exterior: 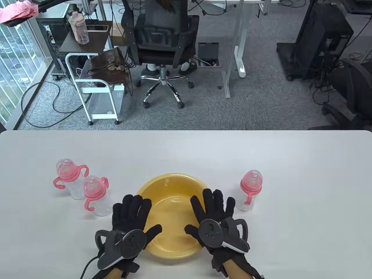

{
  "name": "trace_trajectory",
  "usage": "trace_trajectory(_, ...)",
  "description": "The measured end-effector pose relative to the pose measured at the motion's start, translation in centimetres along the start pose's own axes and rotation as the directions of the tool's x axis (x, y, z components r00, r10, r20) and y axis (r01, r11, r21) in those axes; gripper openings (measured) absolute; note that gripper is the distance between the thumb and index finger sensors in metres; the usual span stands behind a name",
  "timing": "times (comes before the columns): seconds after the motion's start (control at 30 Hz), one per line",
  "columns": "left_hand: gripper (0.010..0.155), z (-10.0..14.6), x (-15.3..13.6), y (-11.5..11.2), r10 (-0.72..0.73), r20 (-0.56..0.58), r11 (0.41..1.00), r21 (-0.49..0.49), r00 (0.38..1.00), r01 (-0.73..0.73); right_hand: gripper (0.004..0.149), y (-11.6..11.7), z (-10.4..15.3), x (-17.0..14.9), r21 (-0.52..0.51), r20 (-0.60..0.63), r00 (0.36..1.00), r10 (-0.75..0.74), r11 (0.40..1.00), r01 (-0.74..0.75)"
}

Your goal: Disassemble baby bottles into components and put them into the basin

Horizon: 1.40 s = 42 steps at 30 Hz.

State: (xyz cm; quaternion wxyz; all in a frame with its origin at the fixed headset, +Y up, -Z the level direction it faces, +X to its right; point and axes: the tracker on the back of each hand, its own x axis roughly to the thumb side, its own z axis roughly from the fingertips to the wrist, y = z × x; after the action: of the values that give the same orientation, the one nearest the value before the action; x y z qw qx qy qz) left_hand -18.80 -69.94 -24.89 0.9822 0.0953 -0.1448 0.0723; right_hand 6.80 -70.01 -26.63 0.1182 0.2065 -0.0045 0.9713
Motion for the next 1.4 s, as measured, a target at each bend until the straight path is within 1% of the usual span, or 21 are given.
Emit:
trace_trajectory(0.13, 0.085, -0.1, 0.0, -0.1, -0.009, 0.005, 1.000, -0.008, 1.000, 0.009, 0.081, -0.1, 0.1, -0.1, -0.013, -0.008, 1.000, -0.017, 1.000, 0.017)
trace_trajectory(0.3, 0.084, -0.3, 0.2, 0.0, -0.032, 0.008, 0.999, -0.010, 0.999, 0.032, 0.081, -0.4, 0.1, -0.1, -0.056, -0.011, 1.000, -0.021, 0.998, 0.021)
trace_trajectory(0.53, 0.083, -0.4, 0.3, -0.1, -0.039, 0.008, 0.999, -0.009, 0.999, 0.039, 0.082, -0.7, 0.2, 0.1, -0.106, -0.008, 1.000, 0.004, 0.994, -0.005)
trace_trajectory(0.57, 0.084, -0.4, 0.4, -0.1, -0.038, 0.021, 0.999, -0.008, 0.999, 0.038, 0.082, -0.6, 0.2, 0.1, -0.107, -0.008, 1.000, 0.006, 0.994, -0.007)
trace_trajectory(0.7, 0.083, -0.5, 0.7, -0.2, -0.070, 0.030, 0.997, -0.011, 0.997, 0.070, 0.081, -1.1, 0.2, 0.1, -0.124, -0.019, 1.000, 0.014, 0.992, -0.017)
trace_trajectory(0.77, 0.083, -0.6, 0.9, -0.1, -0.086, 0.030, 0.996, -0.007, 0.996, 0.086, 0.081, -1.8, 0.3, 0.1, -0.154, -0.033, 0.999, 0.019, 0.988, -0.023)
trace_trajectory(0.83, 0.083, -0.6, 0.8, -0.1, -0.087, 0.027, 0.996, -0.005, 0.996, 0.087, 0.081, -2.9, 0.4, -0.1, -0.206, -0.054, 0.998, 0.021, 0.978, -0.032)
trace_trajectory(0.93, 0.082, -0.6, 0.7, -0.2, -0.074, 0.020, 0.997, -0.011, 0.997, 0.074, 0.081, -5.4, 0.7, -1.0, -0.339, -0.120, 0.993, 0.014, 0.939, -0.054)
trace_trajectory(0.97, 0.083, -0.7, 0.6, -0.2, -0.073, 0.018, 0.997, -0.011, 0.997, 0.073, 0.082, -6.0, 0.8, -1.3, -0.366, -0.142, 0.990, 0.004, 0.929, -0.056)
trace_trajectory(1.0, 0.083, -0.7, 0.6, -0.2, -0.072, 0.014, 0.997, -0.011, 0.997, 0.072, 0.082, -6.7, 1.0, -2.0, -0.400, -0.182, 0.983, -0.014, 0.914, -0.061)
trace_trajectory(1.07, 0.082, -0.8, 0.5, -0.2, -0.076, 0.006, 0.997, -0.007, 0.997, 0.076, 0.084, -8.0, 1.2, -3.8, -0.426, -0.292, 0.954, -0.067, 0.902, -0.067)
trace_trajectory(1.17, 0.083, -0.8, 0.3, -0.1, -0.074, -0.004, 0.997, 0.000, 0.997, 0.074, 0.088, -8.9, 1.4, -6.5, -0.435, -0.455, 0.873, -0.175, 0.899, -0.046)
trace_trajectory(1.23, 0.083, -0.9, 0.2, 0.0, -0.070, -0.007, 0.998, 0.000, 0.998, 0.070, 0.090, -8.7, 1.5, -7.8, -0.418, -0.523, 0.823, -0.221, 0.908, -0.021)
trace_trajectory(1.3, 0.083, -0.9, 0.2, 0.0, -0.070, -0.010, 0.998, 0.000, 0.998, 0.070, 0.092, -7.9, 1.7, -9.0, -0.395, -0.581, 0.776, -0.247, 0.919, -0.004)
trace_trajectory(1.33, 0.083, -0.9, 0.1, 0.0, -0.070, -0.011, 0.998, 0.000, 0.997, 0.070, 0.092, -7.5, 1.8, -9.3, -0.396, -0.595, 0.763, -0.251, 0.918, -0.007)
trace_trajectory(1.4, 0.083, -0.9, 0.1, 0.0, -0.071, -0.014, 0.997, -0.002, 0.997, 0.071, 0.093, -6.4, 1.7, -10.0, -0.344, -0.641, 0.736, -0.219, 0.939, -0.020)
